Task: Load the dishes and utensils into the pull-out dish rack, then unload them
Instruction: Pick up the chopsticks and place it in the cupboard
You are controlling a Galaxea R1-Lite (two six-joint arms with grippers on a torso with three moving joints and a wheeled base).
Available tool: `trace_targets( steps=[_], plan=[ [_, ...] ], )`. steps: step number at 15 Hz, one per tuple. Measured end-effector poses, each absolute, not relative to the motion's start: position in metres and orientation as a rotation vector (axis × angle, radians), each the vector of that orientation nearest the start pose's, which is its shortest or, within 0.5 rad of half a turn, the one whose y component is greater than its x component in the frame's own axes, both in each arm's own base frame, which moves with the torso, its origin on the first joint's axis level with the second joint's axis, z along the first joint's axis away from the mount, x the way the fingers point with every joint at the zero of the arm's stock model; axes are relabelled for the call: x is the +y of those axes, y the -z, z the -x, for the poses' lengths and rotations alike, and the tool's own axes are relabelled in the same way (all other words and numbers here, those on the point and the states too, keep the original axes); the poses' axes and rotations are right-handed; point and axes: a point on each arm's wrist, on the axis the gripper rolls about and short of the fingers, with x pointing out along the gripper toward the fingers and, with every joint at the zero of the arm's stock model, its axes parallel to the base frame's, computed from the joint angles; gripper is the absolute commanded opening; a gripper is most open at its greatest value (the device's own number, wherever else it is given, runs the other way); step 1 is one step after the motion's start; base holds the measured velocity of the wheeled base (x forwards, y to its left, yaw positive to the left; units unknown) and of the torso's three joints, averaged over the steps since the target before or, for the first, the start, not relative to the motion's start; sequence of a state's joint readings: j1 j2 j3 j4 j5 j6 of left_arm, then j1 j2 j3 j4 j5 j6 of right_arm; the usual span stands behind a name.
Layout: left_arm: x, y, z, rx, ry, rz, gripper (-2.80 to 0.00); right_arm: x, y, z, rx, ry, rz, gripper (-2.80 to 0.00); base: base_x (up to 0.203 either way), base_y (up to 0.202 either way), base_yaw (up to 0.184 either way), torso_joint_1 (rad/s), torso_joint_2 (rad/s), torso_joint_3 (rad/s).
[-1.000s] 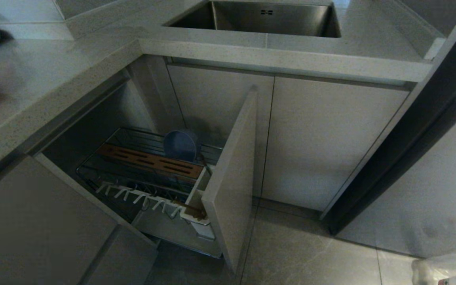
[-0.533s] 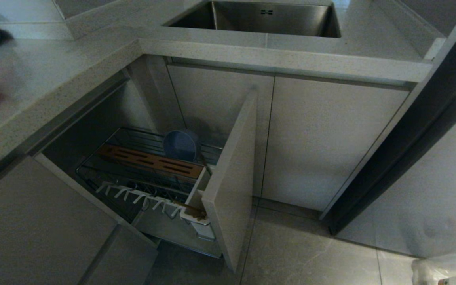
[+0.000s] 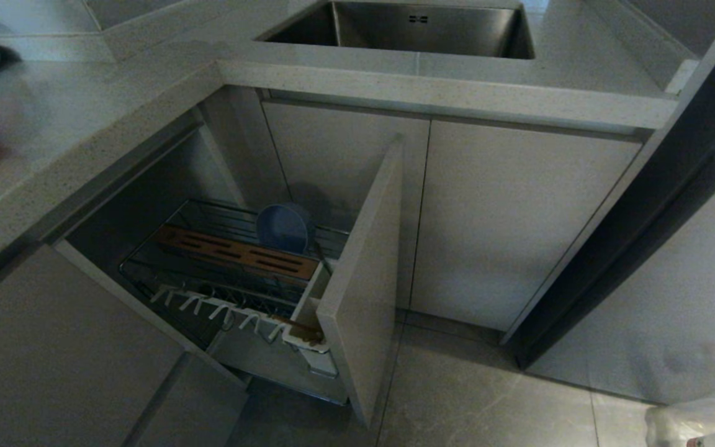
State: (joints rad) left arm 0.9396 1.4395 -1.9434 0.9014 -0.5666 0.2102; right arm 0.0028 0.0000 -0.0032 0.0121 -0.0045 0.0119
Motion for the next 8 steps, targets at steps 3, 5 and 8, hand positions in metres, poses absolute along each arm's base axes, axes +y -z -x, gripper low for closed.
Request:
trace_targets(
  steps=[3, 5, 8],
  plan=[
    [0.141, -0.405, -0.118, 0.344, -0.327, 0.074, -2.8, 0.0, -0.075, 0.023, 0.009, 0.002, -0.012, -2.8, 0.0, 0.0, 0.0, 0.0, 0.0, 0.0],
    [0.148, -0.401, -0.122, 0.357, -0.323, 0.077, 0.0, 0.0, -0.075, 0.023, 0.009, 0.002, -0.012, -2.8, 0.0, 0.0, 0.0, 0.0, 0.0, 0.0],
    [0.154, -0.397, -0.127, 0.37, -0.3, 0.076, 0.0, 0.0, -0.075, 0.023, 0.009, 0.002, -0.012, -2.8, 0.0, 0.0, 0.0, 0.0, 0.0, 0.0]
  ],
)
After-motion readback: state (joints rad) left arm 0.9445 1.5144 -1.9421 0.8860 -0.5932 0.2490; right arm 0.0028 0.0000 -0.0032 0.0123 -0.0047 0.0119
